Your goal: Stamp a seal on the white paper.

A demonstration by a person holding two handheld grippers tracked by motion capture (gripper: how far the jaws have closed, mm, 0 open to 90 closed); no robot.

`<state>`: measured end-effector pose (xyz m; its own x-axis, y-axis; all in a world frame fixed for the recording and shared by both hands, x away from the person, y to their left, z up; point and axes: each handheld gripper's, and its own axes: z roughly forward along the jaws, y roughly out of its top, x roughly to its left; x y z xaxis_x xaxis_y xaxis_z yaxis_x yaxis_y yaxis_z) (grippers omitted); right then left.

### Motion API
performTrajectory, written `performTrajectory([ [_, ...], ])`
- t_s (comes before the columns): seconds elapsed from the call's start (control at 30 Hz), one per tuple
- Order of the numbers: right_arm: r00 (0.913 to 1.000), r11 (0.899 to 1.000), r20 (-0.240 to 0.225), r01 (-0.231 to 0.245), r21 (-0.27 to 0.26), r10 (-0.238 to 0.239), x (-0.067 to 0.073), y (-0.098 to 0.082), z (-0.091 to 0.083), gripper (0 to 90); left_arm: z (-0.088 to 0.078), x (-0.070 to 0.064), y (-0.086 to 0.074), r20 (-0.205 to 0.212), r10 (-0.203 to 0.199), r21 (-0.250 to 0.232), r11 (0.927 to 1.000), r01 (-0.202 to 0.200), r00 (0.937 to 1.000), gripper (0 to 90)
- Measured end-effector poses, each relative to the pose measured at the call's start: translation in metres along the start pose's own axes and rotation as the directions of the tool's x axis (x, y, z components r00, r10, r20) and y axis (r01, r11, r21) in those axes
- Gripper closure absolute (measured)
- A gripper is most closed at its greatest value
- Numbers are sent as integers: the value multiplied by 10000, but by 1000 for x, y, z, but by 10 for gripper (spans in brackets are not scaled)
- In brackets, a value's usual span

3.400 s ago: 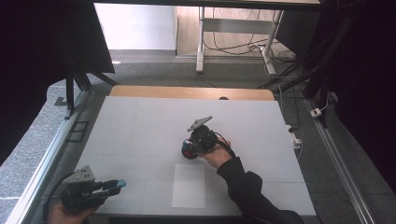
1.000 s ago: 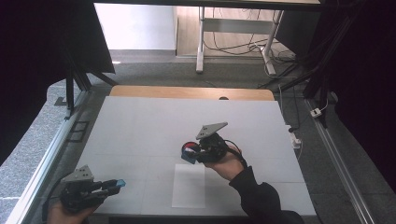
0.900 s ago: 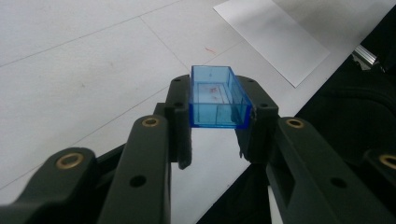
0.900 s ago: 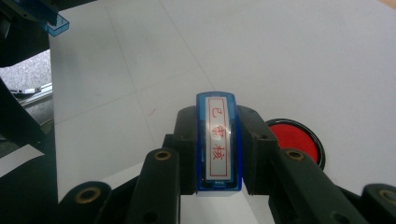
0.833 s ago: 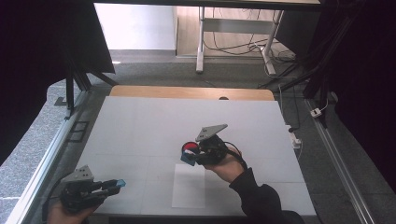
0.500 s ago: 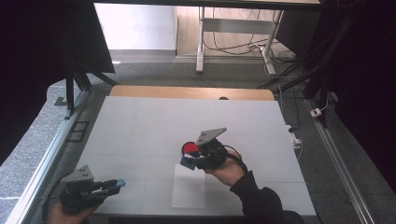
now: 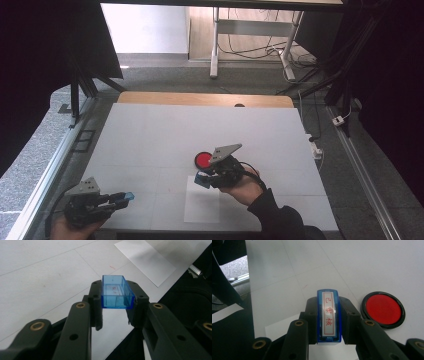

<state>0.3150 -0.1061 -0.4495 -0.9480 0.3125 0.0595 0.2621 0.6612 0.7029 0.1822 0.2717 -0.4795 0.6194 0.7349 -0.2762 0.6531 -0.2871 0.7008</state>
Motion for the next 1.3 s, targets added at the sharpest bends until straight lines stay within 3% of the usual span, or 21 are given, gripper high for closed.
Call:
performTrajectory([
  [0.4,10000,9997,-18,68,233,-68,5,-10,3,706,0,0,0,5,-12,5,10000,12,10000,687],
  [0.7,9989,9968,-35,466,642,-465,9,-15,14,706,0,0,0,-5,-25,25,10000,25,10000,687],
  [1.3,9980,9910,58,618,1188,-629,10,-24,34,706,0,0,0,39,1,35,10000,-2,10000,687],
])
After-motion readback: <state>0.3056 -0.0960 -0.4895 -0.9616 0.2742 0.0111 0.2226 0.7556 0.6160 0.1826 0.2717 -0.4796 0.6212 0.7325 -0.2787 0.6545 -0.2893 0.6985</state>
